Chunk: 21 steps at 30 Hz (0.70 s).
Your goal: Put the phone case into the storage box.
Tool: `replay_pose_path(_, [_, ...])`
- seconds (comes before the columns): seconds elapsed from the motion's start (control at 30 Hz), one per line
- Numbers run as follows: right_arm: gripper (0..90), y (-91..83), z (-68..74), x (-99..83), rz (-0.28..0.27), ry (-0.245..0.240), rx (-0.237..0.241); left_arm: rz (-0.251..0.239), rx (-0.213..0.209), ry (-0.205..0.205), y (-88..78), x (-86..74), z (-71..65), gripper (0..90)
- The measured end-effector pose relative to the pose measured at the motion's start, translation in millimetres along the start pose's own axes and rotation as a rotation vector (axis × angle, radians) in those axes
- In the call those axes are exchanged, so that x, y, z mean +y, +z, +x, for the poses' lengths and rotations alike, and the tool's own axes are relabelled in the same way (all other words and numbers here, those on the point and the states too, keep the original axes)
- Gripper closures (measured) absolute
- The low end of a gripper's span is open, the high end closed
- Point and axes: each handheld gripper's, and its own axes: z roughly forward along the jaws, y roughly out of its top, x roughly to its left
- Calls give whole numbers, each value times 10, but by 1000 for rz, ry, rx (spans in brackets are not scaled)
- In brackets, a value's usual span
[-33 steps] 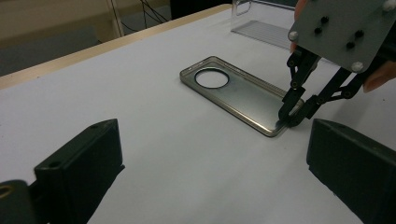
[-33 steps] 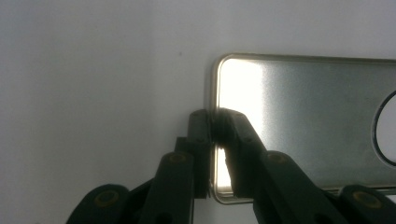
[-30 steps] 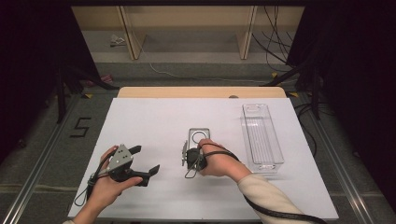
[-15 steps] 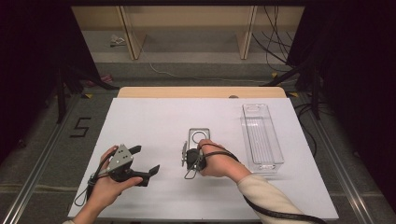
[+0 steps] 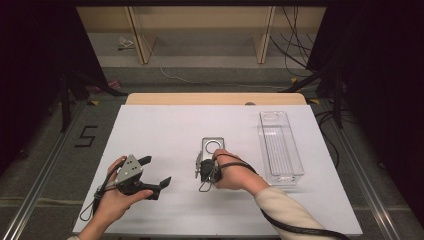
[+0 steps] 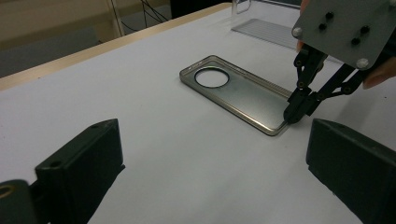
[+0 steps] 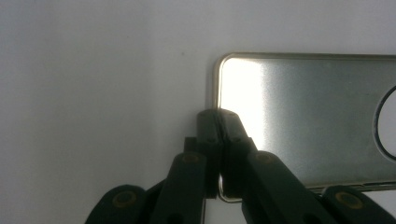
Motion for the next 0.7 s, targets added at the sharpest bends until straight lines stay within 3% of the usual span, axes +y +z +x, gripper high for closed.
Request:
replay_pose_path(0.4, [894,-61,0,-39,-63,23,19,-2,4,-2,-4,1,3,37])
replay_pose_path(0.7, [895,-112,2,-82,-107,33,4,-3,9,-4,-12,-1,11,37])
